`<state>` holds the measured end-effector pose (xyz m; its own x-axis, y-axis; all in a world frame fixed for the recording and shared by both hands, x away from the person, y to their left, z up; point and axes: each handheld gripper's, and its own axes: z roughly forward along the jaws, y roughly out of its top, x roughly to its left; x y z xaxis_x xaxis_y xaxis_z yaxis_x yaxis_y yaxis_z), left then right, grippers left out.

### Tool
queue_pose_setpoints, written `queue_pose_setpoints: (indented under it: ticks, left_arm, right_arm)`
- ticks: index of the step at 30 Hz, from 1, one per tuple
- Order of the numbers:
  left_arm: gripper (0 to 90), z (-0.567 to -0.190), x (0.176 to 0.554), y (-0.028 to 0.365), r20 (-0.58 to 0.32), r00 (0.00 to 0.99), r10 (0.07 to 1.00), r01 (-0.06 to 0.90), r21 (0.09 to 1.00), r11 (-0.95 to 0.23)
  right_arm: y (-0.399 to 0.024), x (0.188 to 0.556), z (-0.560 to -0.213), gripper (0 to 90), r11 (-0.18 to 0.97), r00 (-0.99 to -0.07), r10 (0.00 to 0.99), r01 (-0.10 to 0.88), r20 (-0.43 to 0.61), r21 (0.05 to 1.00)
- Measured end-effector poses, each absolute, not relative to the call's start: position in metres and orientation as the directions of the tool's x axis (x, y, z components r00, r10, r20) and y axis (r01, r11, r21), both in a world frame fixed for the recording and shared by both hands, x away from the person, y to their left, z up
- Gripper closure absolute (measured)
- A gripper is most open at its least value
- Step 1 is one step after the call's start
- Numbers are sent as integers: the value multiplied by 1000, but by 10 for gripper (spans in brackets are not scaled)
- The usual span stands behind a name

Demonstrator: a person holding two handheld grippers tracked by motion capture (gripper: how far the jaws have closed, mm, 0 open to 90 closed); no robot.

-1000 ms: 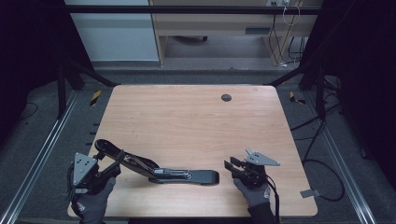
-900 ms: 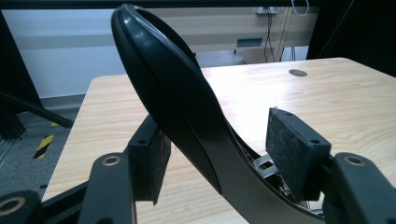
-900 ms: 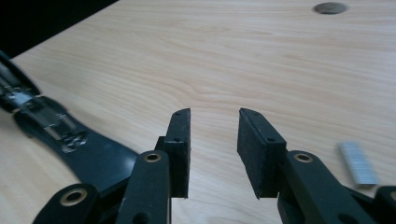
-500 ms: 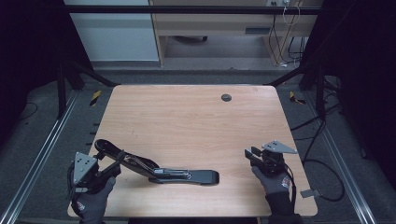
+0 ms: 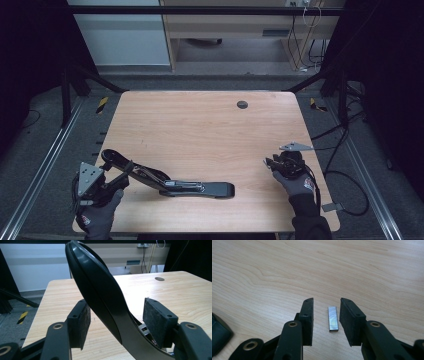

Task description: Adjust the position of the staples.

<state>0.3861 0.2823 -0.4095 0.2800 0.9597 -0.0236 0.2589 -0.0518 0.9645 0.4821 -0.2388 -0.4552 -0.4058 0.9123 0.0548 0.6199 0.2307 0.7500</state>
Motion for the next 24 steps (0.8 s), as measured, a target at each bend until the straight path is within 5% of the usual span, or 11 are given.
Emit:
queue_pose_setpoints:
  ticks: [24]
  left_arm:
    - [327,-404,383,286,-36,287,957,282,958,-49]
  right_arm:
    - [-229,504,-470,721,289,-409,913,677,19,677]
